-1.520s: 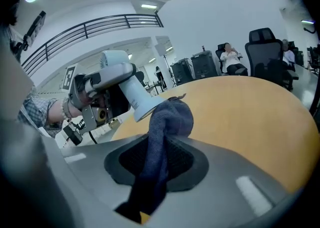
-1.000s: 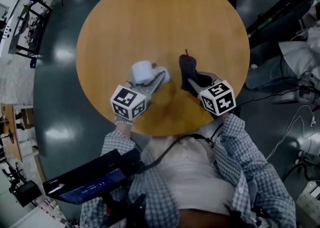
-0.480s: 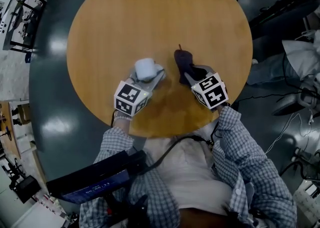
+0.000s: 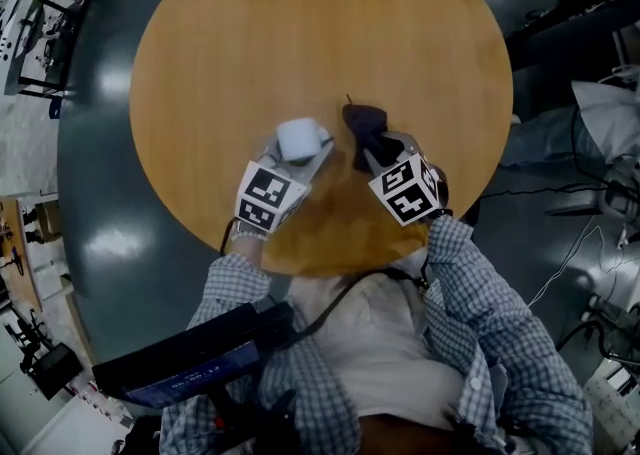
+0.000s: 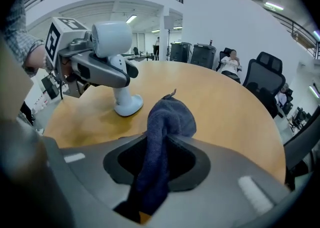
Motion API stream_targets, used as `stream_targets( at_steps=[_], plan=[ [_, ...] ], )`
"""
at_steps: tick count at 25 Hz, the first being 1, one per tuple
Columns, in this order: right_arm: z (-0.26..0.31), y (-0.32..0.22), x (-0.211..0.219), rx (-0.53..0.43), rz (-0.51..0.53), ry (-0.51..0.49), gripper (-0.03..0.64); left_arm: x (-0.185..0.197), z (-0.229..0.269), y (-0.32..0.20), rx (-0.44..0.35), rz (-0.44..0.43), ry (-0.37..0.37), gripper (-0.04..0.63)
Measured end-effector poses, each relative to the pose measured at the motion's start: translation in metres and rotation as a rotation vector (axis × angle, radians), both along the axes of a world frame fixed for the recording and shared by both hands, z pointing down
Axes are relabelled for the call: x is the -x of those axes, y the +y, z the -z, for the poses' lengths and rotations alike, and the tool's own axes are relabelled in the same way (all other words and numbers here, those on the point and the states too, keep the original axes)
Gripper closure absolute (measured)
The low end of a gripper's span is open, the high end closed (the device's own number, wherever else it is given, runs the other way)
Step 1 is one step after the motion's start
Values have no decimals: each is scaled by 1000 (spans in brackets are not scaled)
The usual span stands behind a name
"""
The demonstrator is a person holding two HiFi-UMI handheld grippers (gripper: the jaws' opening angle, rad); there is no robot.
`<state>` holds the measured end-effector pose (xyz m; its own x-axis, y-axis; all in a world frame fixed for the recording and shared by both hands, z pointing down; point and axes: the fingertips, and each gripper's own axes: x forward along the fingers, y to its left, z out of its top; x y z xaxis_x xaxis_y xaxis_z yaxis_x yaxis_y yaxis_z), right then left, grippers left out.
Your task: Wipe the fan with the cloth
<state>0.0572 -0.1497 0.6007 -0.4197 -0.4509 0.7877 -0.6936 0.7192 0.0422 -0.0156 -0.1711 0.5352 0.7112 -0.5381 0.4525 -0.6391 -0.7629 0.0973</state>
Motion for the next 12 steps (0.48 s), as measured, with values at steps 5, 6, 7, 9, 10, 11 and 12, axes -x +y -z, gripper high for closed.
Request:
stream_targets(
  at_steps=[5,6,7,9,10,11,12],
  plan=[
    [-4,2,4,-6,-9,14,478,0,-11,8,-37,-53,-58,423],
    [-4,2,4,-6,-5,14,463,-1,-12,9,-42,-59,-64,423],
    [-4,3,5,-6,0,13,451,-2,-12,9,-47,-61,-68,423],
    [-3,4,7,-6,4,11,423,-3,-12,11,-56,-58,-65,423],
    [-3,4,7,-5,5,10,411,-4,-11,11,-60,-55,-59,423],
    [-3,5,7,-5,5,8,398,-5,-10,10,-63,-51,-50,426],
    [-3,4,8,-5,5,4,388,-5,-9,8,-67,-46,-41,422]
  ],
)
